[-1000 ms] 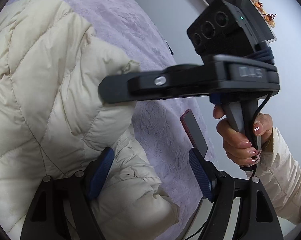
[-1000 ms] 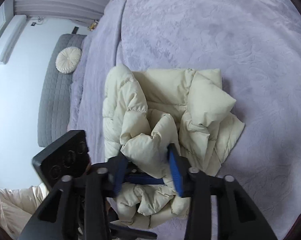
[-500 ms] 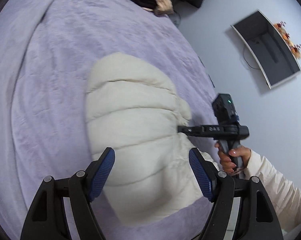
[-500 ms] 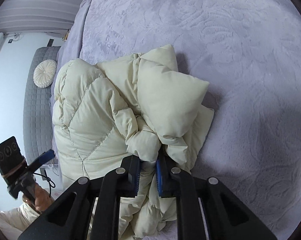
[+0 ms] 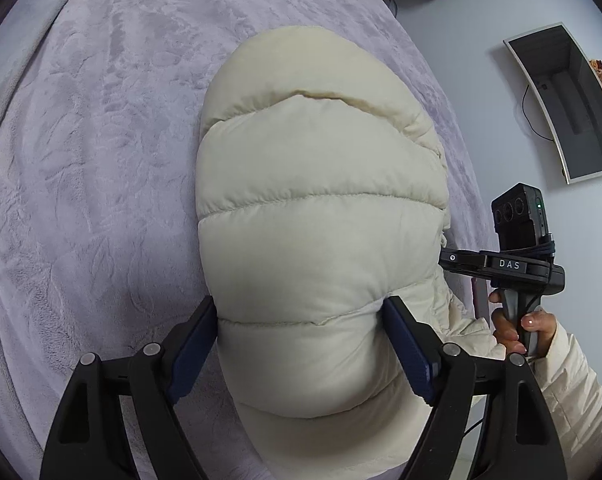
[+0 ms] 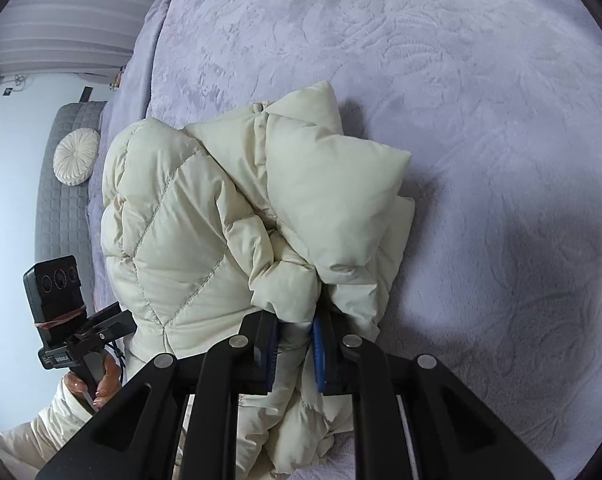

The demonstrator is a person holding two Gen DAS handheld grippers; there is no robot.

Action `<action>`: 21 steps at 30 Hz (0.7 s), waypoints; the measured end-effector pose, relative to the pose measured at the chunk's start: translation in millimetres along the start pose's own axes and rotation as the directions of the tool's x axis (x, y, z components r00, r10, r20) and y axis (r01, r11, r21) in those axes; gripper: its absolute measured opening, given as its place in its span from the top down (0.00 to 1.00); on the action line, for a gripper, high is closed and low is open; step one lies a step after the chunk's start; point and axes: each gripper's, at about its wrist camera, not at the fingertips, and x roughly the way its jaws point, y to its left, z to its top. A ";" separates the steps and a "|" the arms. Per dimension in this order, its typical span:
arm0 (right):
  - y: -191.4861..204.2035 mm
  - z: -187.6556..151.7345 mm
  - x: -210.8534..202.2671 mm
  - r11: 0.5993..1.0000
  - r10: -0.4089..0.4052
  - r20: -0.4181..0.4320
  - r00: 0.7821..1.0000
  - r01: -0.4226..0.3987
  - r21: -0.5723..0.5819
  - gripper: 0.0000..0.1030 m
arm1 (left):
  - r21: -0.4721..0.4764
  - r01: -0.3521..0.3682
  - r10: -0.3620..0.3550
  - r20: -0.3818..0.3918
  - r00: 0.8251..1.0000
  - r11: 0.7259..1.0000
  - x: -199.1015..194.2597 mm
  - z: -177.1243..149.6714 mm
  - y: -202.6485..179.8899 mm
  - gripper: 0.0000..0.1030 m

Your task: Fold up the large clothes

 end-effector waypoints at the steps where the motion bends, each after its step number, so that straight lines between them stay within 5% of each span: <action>1: 2.4 -1.1 -3.1 1.000 -0.015 0.001 1.000 0.015 0.005 0.83 | 0.002 -0.004 0.004 -0.003 1.000 1.000 2.0 0.6 -2.1 0.20; 4: 12.6 -6.3 -17.2 0.998 -0.066 0.015 0.998 0.066 0.015 0.76 | 0.005 -0.015 0.015 -0.009 1.000 1.000 8.1 2.3 -8.0 0.20; 6: 23.2 -12.0 -32.4 0.996 -0.090 0.035 0.995 0.089 0.010 0.48 | 0.000 -0.015 0.015 -0.009 1.000 1.000 12.2 2.7 -11.2 0.20; 7: 29.9 -15.5 -41.0 0.995 -0.095 0.051 0.994 0.095 0.001 0.11 | -0.002 -0.016 0.016 -0.009 1.000 1.000 13.3 3.5 -12.1 0.20; 8: 35.6 -19.4 -49.7 0.994 -0.113 0.075 0.991 0.113 -0.005 0.00 | -0.004 -0.017 0.017 -0.009 1.000 1.000 16.2 4.3 -15.3 0.20; 13: 39.0 -28.6 -58.5 0.996 -0.088 0.059 0.994 0.087 0.021 0.00 | -0.002 -0.017 0.017 -0.011 1.000 1.000 13.9 5.7 -12.7 0.20; 21: 11.7 -26.8 -3.3 0.984 -0.143 -0.089 0.986 0.151 0.091 0.00 | 0.009 -0.024 0.024 -0.022 0.999 1.000 7.5 2.5 -2.7 0.16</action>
